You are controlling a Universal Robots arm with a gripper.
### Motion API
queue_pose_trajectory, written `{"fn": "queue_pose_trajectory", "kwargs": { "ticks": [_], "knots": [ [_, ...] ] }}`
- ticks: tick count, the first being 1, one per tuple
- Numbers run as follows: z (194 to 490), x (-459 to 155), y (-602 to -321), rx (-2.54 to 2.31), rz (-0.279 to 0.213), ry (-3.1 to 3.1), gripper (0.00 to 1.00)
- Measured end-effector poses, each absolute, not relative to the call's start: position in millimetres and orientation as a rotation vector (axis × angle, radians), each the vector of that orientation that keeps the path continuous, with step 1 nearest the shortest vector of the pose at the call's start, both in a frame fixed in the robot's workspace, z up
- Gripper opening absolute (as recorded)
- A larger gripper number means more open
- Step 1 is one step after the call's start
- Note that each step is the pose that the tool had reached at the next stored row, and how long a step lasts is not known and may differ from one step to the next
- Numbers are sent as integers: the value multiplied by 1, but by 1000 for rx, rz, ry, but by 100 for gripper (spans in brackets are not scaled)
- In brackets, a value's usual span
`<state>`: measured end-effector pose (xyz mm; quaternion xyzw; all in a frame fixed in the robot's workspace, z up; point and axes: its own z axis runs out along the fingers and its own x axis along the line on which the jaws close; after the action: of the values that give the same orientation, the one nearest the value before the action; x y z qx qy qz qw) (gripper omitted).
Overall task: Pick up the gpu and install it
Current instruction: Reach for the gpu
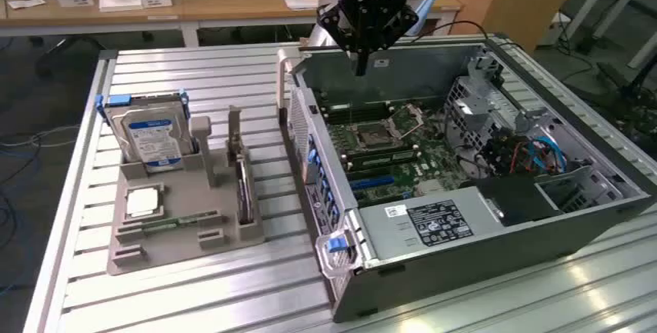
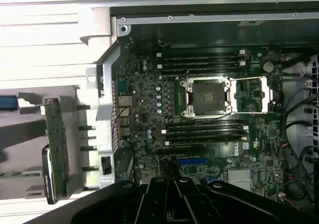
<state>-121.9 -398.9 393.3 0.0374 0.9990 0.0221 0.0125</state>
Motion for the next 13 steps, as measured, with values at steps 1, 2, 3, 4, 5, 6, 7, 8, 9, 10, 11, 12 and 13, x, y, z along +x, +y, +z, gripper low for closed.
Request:
{"fn": "queue_pose_trajectory", "kwargs": {
  "ticks": [1,2,3,4,5,6,7,8,9,10,11,12,13],
  "knots": [
    [393,-122,-399,117,69,3114,11],
    [393,-122,-399,117,69,3114,11],
    [393,-122,-399,117,69,3114,11],
    [393,-123,-399,117,69,3114,11],
    [393,-124,-399,117,69,3114,11],
    [393,-126,-399,117,69,3114,11],
    [393,-127,-399,117,69,3114,11],
    [393,-129,-399,117,69,3114,11],
    [393,-131,-399,117,69,3114,11],
    [393,-133,-399,117,69,3114,11],
    [393,-135,-399,116,69,3114,11],
    [393,-138,-399,117,69,3114,11],
    [393,-140,-399,116,69,3114,11]
  ]
}}
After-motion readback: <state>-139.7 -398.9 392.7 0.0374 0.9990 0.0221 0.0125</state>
